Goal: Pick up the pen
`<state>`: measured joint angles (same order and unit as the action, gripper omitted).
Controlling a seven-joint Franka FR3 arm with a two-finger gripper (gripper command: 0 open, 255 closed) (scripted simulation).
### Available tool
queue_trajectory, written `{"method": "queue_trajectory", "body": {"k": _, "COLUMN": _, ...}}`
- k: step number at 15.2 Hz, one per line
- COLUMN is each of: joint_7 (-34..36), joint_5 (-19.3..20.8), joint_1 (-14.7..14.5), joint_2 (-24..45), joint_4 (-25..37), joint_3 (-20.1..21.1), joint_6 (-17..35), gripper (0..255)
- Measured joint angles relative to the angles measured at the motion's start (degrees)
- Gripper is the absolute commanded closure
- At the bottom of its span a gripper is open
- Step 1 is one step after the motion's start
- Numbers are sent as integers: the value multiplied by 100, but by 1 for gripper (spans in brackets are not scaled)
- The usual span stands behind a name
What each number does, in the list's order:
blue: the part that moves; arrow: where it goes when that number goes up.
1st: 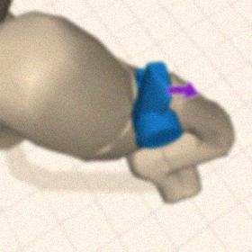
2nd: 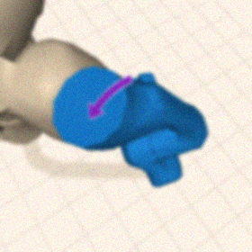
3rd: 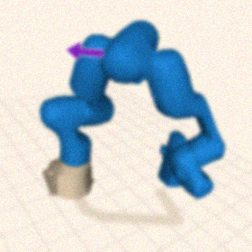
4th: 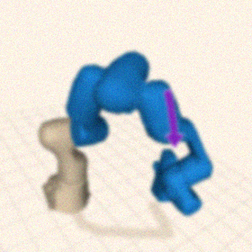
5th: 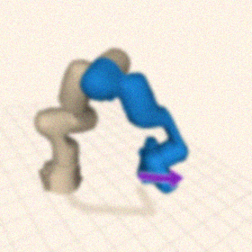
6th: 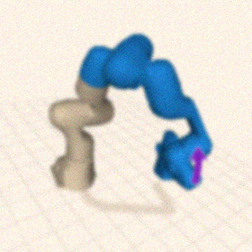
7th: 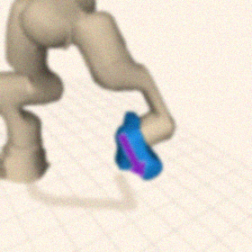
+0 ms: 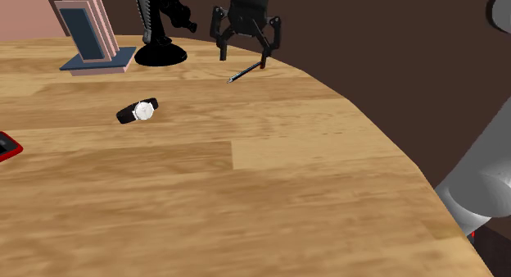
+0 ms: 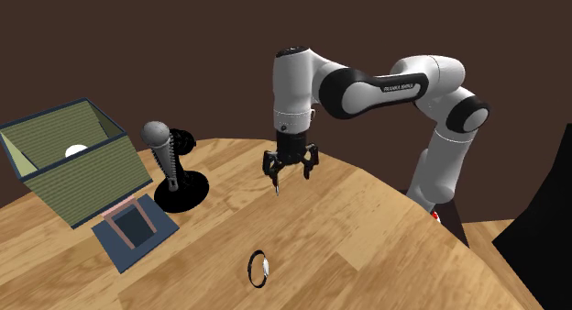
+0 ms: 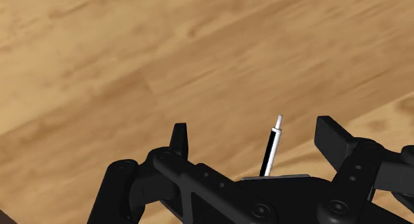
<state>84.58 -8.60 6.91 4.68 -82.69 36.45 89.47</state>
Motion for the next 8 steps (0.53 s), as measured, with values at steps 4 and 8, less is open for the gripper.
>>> {"method": "queue_trajectory", "body": {"k": 4, "joint_7": 881, "joint_5": 355, "joint_1": -271, "joint_2": 818, "joint_4": 790, "joint_3": 31, "joint_6": -91, "gripper": 0}}
{"method": "queue_trajectory", "body": {"k": 8, "joint_7": 841, "joint_5": 283, "joint_1": -208, "joint_2": 732, "joint_4": 383, "joint_3": 9, "joint_6": 232, "gripper": 0}}
